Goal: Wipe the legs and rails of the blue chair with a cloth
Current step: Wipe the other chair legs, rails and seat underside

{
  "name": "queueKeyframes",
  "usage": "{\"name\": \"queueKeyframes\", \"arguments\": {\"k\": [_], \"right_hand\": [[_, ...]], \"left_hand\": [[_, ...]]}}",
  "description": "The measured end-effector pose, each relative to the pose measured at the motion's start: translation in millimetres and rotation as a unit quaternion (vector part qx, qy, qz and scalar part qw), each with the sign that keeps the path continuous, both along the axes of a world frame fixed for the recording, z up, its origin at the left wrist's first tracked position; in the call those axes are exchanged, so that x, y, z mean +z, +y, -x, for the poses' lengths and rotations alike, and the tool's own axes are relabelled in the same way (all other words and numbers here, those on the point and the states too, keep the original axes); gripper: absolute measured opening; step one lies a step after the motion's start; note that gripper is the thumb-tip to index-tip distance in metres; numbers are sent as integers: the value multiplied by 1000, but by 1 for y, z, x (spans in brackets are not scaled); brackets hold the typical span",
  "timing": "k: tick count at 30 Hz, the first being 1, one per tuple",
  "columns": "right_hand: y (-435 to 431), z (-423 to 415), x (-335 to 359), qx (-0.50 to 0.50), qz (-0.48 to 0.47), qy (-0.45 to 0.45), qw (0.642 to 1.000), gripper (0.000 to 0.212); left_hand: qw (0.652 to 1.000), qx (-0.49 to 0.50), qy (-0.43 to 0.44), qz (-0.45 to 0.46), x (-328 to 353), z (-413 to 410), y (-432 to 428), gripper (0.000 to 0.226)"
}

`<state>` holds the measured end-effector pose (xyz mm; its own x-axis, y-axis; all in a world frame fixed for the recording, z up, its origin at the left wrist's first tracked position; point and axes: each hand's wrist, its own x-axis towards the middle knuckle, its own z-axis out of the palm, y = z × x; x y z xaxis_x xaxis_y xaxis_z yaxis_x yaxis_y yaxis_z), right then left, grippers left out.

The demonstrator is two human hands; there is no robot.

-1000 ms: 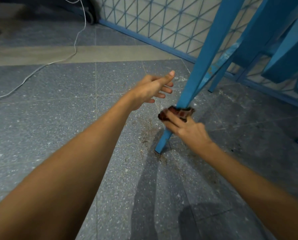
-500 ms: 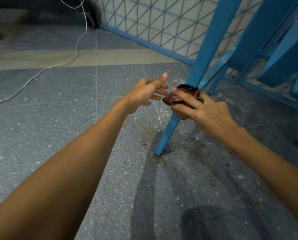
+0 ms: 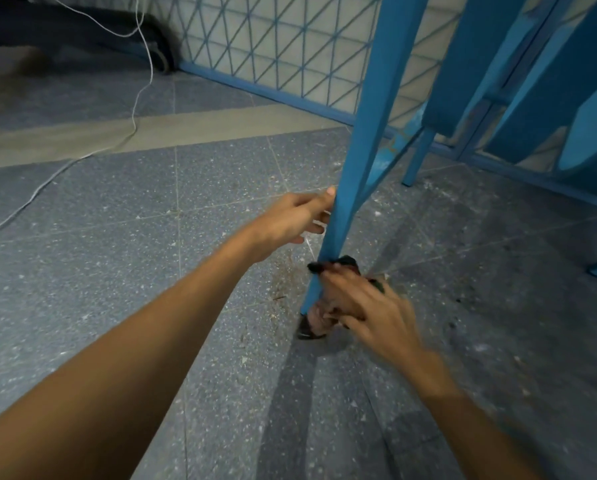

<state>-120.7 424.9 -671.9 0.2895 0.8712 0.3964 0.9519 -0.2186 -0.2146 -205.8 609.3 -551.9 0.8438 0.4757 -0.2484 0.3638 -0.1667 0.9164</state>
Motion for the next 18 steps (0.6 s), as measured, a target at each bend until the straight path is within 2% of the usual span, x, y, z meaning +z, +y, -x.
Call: {"name": "queueKeyframes", "arguments": {"k": [1,2,4,5,6,7,9,12,14,18], "right_hand": [[-9,10,8,-69,-85,107,988,58],[-16,22,20,-126,-170,231,950,59],[-8,37,35,-181,-306,436,827,57],[1,38,40,-182,-333,491,784,57],[12,38,47,-172,-336,518,768,60],[28,37,53,-150,-335,523,769,65],[58,42,62,-105,-303,506,800,74],[91,49,47,-124,-326,430,833,78],[95,55,25,-142,-336,433,824,79],[79,65,-21,-176,-264,532,785,78]], "left_hand": [[1000,3,-14,2,2,-2,-1,36],[1000,6,-23,2,4,-3,-2,35],[999,9,-31,-3,5,-3,0,35],[999,7,-32,-8,5,-4,0,36],[999,7,-32,-12,4,-5,1,37],[999,9,-40,-8,4,-5,2,37],[997,5,-78,6,4,-6,4,36],[993,25,-116,-9,7,-7,7,31],[993,39,-112,-27,11,-10,7,29],[992,52,-116,-21,18,-13,4,31]]}}
